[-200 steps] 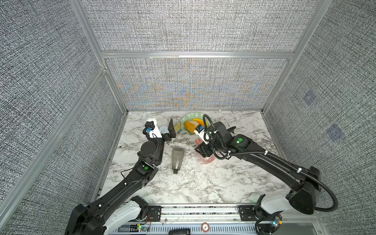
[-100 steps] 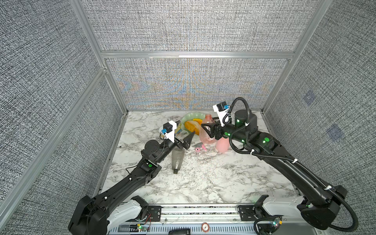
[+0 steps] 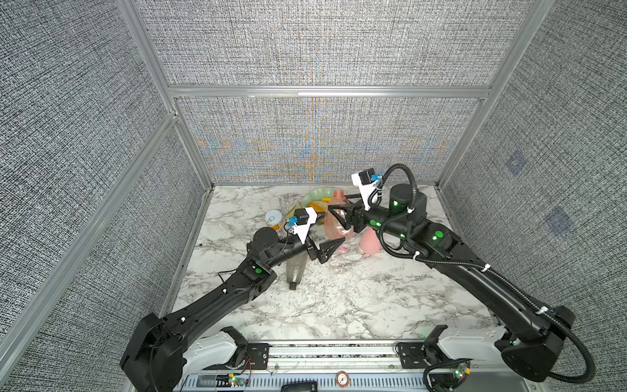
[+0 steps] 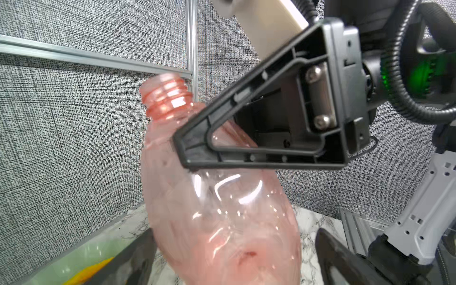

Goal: Attach spray nozzles to spray bottles
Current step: Pick up the spray bottle from the center of the board.

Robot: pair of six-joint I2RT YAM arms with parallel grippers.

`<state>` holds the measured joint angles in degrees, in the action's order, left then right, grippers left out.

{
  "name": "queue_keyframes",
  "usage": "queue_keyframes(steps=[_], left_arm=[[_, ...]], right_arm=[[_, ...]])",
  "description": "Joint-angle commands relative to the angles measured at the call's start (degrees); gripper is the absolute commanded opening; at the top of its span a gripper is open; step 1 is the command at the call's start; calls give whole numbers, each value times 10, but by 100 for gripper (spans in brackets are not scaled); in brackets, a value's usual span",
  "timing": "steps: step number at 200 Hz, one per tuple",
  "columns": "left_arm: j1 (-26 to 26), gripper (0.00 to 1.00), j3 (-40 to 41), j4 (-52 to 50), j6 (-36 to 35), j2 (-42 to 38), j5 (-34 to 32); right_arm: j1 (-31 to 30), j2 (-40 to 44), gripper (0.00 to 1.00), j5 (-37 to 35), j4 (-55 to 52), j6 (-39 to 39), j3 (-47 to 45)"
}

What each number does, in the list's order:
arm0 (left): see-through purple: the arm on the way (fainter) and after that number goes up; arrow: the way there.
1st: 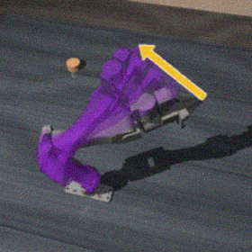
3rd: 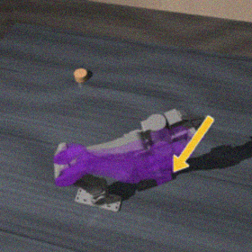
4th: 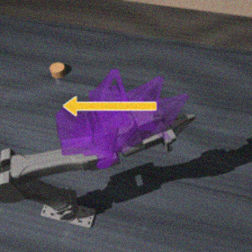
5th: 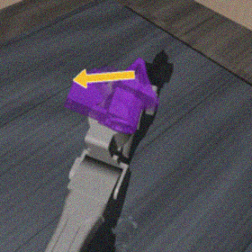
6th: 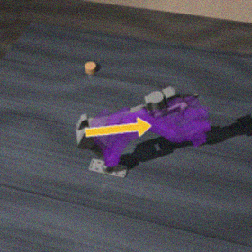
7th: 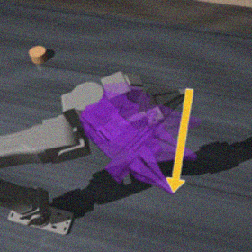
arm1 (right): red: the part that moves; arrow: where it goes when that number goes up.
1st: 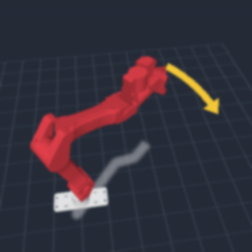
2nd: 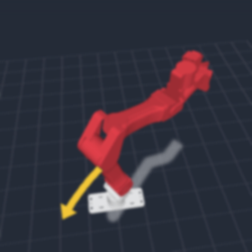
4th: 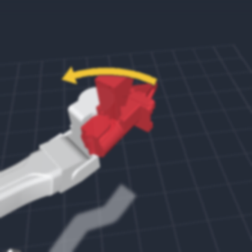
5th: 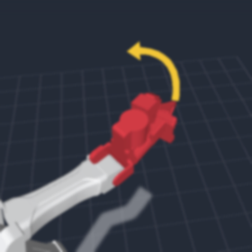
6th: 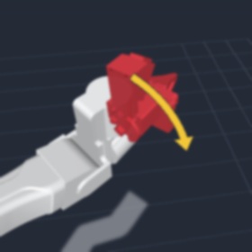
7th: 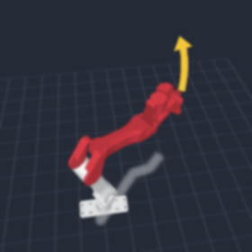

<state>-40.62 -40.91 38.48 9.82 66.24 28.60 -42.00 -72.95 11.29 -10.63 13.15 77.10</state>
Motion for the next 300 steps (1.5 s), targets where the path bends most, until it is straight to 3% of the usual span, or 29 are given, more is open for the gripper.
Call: queue_keyframes(steps=[1, 184, 227, 266, 300], left_arm=[[-1, 99, -4, 11, 21, 7, 30], [-1, 99, -8, 24, 65, 35, 43], [-1, 99, 8, 44, 60, 15, 9], [-1, 94, 20, 58, 57, -1, -26], [-1, 83, 14, 53, 57, 5, -15]], right_arm=[[-9, 3, 67, 24, 63, 13, -15], [-27, 48, 67, 1, 256, 31, -128], [-29, 42, 67, 4, 253, 37, -135], [-31, 42, 67, 7, 249, 38, -136], [-34, 40, 67, 12, 271, 43, -142]])
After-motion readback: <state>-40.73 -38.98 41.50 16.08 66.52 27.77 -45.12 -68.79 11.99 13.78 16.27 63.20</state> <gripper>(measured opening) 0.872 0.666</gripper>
